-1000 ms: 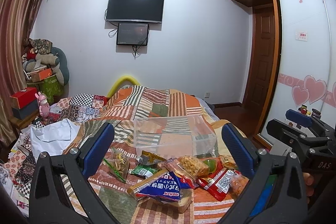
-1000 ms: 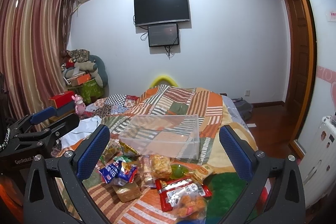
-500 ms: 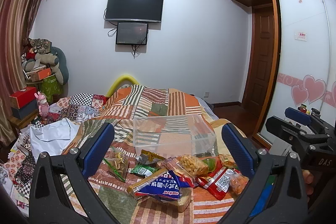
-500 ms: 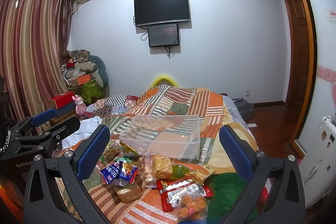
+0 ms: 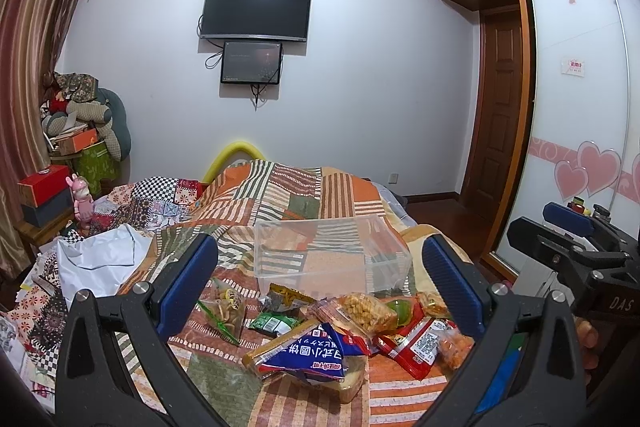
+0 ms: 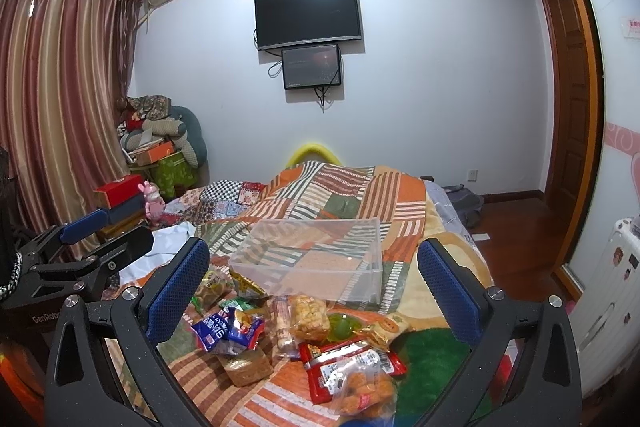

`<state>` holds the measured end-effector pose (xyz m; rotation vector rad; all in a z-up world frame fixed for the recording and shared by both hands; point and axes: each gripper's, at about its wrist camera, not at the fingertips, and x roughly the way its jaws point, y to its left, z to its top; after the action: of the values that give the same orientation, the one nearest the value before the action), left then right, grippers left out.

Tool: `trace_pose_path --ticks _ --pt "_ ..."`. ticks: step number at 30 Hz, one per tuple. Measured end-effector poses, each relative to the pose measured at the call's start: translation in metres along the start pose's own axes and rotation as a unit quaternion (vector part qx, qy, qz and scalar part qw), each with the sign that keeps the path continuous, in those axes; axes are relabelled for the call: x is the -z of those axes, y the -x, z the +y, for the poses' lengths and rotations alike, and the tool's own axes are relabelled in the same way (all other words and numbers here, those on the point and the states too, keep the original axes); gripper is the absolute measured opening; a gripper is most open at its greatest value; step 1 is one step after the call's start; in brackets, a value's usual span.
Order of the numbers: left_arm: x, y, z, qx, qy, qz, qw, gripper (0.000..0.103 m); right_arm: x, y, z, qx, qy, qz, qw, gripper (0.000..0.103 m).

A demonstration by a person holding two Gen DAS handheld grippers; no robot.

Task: Organize snacks

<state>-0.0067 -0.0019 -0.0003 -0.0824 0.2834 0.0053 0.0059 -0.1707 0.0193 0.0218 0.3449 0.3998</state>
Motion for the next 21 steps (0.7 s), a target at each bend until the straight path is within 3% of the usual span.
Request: trace_pose_path --ticks 14,21 --pt "0.003 0.001 0.002 -0.001 -0.001 0.007 1.0000 0.103 0.002 -0.003 -0.002 -0.004 -0.003 0.007 1.000 0.103" --pt "0.007 -0.006 0.002 0.003 0.000 0.021 0.9998 0.103 0.009 -0.013 -0.010 -0.010 -0.013 0.031 0.999 0.103"
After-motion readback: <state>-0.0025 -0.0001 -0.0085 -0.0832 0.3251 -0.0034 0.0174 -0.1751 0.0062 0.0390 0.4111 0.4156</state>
